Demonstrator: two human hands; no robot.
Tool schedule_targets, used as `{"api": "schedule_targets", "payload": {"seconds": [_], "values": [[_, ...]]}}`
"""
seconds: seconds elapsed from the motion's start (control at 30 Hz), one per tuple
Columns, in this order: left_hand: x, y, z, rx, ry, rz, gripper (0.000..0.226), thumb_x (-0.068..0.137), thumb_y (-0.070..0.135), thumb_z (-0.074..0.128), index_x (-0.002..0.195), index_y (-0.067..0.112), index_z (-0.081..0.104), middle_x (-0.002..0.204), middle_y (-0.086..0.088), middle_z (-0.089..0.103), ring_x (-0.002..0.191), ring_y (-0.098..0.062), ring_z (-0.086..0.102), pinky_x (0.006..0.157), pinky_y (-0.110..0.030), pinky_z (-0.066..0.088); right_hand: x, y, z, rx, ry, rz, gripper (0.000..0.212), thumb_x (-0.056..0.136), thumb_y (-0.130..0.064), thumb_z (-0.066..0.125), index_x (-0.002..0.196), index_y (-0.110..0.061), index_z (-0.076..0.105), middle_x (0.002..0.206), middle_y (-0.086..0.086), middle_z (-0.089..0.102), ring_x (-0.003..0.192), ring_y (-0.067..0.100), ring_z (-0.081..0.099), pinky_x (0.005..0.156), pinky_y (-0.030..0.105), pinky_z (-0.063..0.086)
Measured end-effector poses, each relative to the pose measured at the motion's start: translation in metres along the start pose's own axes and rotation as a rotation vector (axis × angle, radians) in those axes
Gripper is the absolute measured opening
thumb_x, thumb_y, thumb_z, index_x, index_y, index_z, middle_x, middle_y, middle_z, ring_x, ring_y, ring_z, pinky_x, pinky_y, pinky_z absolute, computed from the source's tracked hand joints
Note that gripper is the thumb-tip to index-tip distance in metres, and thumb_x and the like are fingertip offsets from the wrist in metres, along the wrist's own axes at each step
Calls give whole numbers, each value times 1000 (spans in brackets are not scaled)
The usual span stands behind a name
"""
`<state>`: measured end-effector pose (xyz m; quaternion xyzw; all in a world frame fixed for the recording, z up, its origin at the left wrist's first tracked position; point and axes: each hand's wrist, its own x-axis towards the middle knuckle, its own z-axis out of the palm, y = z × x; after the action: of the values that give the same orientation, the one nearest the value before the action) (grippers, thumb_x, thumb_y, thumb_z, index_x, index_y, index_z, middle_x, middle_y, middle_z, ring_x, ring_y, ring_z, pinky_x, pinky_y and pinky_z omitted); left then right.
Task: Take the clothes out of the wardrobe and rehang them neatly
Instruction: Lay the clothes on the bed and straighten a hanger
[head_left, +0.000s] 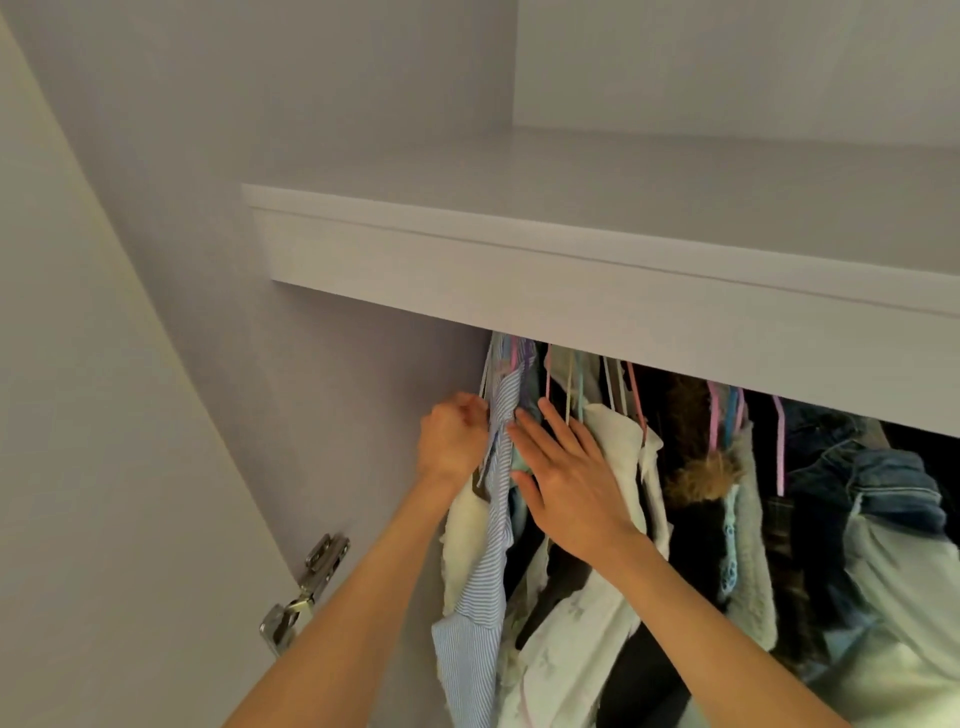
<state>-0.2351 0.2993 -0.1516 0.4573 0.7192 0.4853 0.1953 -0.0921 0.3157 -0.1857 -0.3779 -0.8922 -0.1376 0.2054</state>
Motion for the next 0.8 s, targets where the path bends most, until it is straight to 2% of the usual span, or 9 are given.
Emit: {"api": "schedule_targets", "payload": {"seconds": [0.13,0.23,0.3,0.43,0.6,0.7,0.8], "values": [[2,0,-1,38,42,41,21,97,13,41,96,3,59,79,-5,57,77,-24,55,62,-22,34,-1,2,-1,-5,-14,-2,51,88,-35,35,127,-12,57,136,4,53,133,26,40,106,39,24],[1,-1,-11,28,87,114,19,97,13,44,94,1,58,65,0,51,56,-12,44,50,-18,30,-1,2,-1,3,-8,-2,51,88,-35,35,129,-13,55,137,3,52,134,25,38,107,39,23],[-1,0,-21,10,123,144,16,97,12,45,89,3,57,58,3,46,49,-7,38,45,-14,32,-1,2,-1,7,1,-3,51,89,-35,34,130,-13,55,137,3,52,134,25,37,107,39,23],[-16,-3,-35,-6,146,138,13,97,12,45,87,10,53,59,4,46,49,-6,38,44,-11,33,0,2,2,15,-1,-15,52,89,-36,33,130,-12,55,137,5,51,134,27,37,107,41,22],[-50,-29,-45,64,142,129,12,96,11,46,88,8,53,58,5,43,46,-6,35,44,-11,31,1,3,5,62,-6,-13,52,88,-35,33,128,-10,56,136,7,53,133,29,38,108,41,20],[-74,-43,-51,138,180,137,13,95,9,48,85,6,55,58,8,43,48,-6,37,47,-9,32,1,0,5,135,9,-5,50,87,-32,34,122,-7,60,130,11,57,129,33,43,112,47,25],[-97,-50,-57,176,222,135,13,94,8,50,81,10,54,55,10,43,45,-4,39,48,-9,33,4,-9,-1,279,53,41,48,88,-28,34,113,-1,64,123,17,61,124,37,48,106,52,25]]}}
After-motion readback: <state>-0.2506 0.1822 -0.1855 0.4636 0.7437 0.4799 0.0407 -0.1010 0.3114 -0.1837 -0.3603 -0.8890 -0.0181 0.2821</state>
